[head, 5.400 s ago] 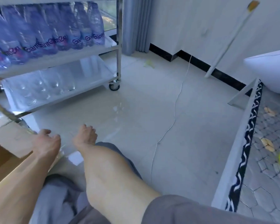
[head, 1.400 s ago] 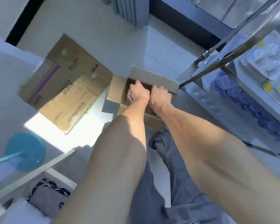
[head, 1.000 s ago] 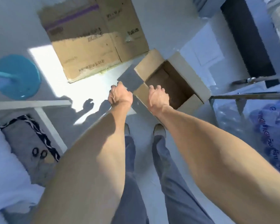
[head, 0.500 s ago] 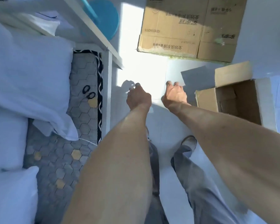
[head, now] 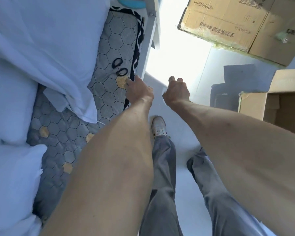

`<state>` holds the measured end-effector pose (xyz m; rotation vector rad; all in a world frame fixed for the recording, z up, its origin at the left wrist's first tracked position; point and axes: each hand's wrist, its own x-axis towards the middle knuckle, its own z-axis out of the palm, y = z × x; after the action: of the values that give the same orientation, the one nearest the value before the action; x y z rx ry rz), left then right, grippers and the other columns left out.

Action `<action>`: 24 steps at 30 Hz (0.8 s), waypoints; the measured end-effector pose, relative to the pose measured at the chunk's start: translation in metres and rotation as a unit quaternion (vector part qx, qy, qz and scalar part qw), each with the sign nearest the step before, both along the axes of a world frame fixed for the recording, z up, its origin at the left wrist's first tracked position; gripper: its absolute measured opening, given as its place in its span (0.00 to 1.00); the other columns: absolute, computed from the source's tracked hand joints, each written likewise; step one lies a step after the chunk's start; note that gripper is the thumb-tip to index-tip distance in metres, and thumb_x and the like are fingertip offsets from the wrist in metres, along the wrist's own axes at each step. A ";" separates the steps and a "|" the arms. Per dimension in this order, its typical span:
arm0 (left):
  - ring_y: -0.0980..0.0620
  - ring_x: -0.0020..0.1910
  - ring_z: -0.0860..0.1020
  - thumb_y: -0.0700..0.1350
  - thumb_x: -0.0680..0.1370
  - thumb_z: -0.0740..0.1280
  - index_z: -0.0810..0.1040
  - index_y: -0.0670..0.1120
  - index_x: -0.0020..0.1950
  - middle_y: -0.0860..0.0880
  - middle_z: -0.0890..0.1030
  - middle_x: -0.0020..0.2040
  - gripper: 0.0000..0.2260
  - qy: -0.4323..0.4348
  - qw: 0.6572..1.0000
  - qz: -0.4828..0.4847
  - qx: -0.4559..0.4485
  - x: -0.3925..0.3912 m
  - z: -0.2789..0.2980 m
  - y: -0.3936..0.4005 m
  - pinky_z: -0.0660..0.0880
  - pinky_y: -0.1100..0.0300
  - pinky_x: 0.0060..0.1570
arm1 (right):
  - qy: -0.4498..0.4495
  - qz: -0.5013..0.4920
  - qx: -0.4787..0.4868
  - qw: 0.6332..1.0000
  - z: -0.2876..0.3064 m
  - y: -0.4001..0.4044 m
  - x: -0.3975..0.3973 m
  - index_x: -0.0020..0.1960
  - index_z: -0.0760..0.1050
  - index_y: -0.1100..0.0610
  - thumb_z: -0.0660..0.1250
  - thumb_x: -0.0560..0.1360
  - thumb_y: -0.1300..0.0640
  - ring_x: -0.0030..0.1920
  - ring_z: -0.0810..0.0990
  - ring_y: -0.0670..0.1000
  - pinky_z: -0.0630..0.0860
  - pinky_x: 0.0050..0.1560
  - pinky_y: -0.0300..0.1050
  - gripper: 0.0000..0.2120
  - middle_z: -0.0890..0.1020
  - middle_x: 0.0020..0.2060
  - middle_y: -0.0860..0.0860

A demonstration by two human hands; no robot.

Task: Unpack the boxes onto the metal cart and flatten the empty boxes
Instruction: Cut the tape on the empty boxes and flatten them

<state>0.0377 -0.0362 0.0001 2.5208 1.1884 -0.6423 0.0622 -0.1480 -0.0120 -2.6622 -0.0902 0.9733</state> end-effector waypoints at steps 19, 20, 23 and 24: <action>0.35 0.75 0.58 0.41 0.76 0.67 0.50 0.47 0.80 0.33 0.47 0.79 0.37 0.040 0.999 -0.012 0.011 0.033 -0.062 0.085 0.73 0.45 0.63 | 0.045 -0.099 -0.028 0.994 -0.054 0.086 0.014 0.67 0.70 0.60 0.64 0.76 0.61 0.65 0.71 0.61 0.72 0.62 0.55 0.19 0.73 0.62 0.60; 0.35 0.73 0.61 0.41 0.76 0.67 0.50 0.46 0.80 0.33 0.48 0.78 0.37 0.046 0.999 -0.017 0.009 0.034 -0.063 0.087 0.74 0.46 0.62 | 0.047 -0.101 -0.025 0.993 -0.054 0.089 0.016 0.67 0.70 0.60 0.64 0.76 0.61 0.65 0.71 0.61 0.73 0.62 0.55 0.19 0.74 0.61 0.60; 0.36 0.68 0.68 0.41 0.75 0.69 0.55 0.46 0.76 0.31 0.57 0.75 0.34 0.054 0.997 -0.033 0.035 0.036 -0.065 0.091 0.75 0.45 0.58 | 0.060 -0.105 -0.020 0.992 -0.057 0.094 0.016 0.67 0.70 0.61 0.64 0.76 0.61 0.63 0.72 0.61 0.73 0.62 0.55 0.19 0.74 0.60 0.60; 0.36 0.65 0.70 0.41 0.75 0.69 0.59 0.46 0.74 0.32 0.63 0.72 0.31 0.051 0.997 -0.042 0.051 0.038 -0.066 0.093 0.73 0.45 0.58 | 0.065 -0.107 -0.018 0.992 -0.058 0.095 0.016 0.66 0.70 0.60 0.64 0.76 0.62 0.63 0.73 0.61 0.73 0.61 0.55 0.19 0.74 0.60 0.60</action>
<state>0.0754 0.0563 -0.0656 2.6641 1.1842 -0.7567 0.0781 -0.0534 -0.0699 -2.5672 0.2378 1.0803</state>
